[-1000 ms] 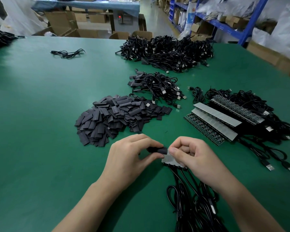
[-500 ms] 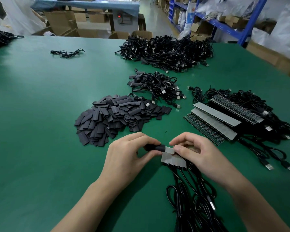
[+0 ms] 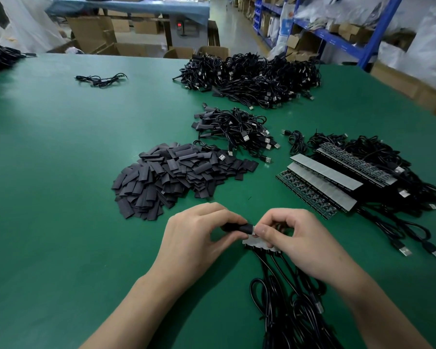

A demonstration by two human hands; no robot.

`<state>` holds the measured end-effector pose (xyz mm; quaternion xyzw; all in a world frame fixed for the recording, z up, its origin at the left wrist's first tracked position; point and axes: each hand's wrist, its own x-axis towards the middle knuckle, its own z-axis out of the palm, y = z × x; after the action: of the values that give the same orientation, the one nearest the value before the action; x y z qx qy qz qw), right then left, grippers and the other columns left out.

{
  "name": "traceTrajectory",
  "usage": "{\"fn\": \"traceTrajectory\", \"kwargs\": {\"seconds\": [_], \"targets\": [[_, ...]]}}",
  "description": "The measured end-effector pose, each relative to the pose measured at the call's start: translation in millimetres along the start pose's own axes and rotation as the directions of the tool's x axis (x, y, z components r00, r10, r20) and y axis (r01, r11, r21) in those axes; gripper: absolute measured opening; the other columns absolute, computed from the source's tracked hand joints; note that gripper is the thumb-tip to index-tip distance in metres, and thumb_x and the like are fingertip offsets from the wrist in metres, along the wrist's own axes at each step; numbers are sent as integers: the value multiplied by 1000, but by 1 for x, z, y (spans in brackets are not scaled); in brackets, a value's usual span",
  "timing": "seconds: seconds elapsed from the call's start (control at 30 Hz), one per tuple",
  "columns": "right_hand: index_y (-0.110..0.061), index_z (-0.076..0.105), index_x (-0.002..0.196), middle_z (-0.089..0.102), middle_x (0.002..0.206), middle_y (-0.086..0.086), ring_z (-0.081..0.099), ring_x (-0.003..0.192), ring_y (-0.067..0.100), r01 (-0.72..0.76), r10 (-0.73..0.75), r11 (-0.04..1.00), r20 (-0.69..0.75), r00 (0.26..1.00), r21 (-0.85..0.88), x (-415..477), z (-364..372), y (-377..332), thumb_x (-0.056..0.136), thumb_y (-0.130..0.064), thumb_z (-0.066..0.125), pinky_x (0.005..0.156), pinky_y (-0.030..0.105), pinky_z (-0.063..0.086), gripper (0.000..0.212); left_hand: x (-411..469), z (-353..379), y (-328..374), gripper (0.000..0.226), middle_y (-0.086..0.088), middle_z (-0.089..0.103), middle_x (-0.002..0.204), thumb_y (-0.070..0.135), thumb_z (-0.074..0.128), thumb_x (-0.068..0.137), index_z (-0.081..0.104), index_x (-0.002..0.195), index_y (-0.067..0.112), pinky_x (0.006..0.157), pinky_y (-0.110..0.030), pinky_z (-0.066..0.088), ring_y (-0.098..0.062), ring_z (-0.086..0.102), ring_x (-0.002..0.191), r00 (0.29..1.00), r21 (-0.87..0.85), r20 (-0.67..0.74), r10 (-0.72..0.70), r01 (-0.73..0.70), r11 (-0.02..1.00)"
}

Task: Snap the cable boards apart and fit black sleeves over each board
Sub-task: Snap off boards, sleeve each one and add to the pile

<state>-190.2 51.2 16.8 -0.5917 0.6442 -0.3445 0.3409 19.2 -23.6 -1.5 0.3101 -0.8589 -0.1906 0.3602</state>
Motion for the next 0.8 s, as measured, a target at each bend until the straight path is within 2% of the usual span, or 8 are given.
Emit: {"fn": "traceTrajectory", "kwargs": {"seconds": [0.13,0.3,0.43,0.6,0.8], "targets": [[-31,72,80,66,66,-7,57,65,7,-11,11,999,5,1000,34,0,1,1,95,-38,70,69,34,48,16,1,-1,0,15,18,72,91,42,79,85,79,96,31,66,-27,55,0,67,82,1000,-24,6,5,-5,1000],[-34,73,79,65,66,-8,57,64,5,-11,11,999,5,1000,47,0,2,1,94,-38,71,68,30,47,16,1,-2,0,16,18,73,92,42,82,84,80,96,31,70,-32,58,-1,69,84,1000,-26,28,1,0,1000],[-31,72,77,63,67,3,52,63,8,4,-4,1000,9,1000,22,1,2,2,95,-36,71,66,35,43,18,1,-4,1,15,20,72,89,43,84,83,79,95,35,69,-30,58,1,66,81,999,45,53,-1,-1,999],[-31,72,78,58,64,-12,49,62,4,3,-4,1000,14,1000,11,1,4,4,95,-34,71,65,32,42,17,1,-3,1,15,18,71,91,39,82,84,79,96,30,73,-29,57,1,66,83,997,-23,83,7,-5,1000],[-32,74,80,61,66,-14,51,64,4,0,0,1000,-24,1000,25,1,7,5,93,-34,73,68,36,45,13,1,-1,1,15,16,71,91,35,84,84,79,96,26,73,-32,57,-3,67,84,997,-42,78,21,-18,999]]}}
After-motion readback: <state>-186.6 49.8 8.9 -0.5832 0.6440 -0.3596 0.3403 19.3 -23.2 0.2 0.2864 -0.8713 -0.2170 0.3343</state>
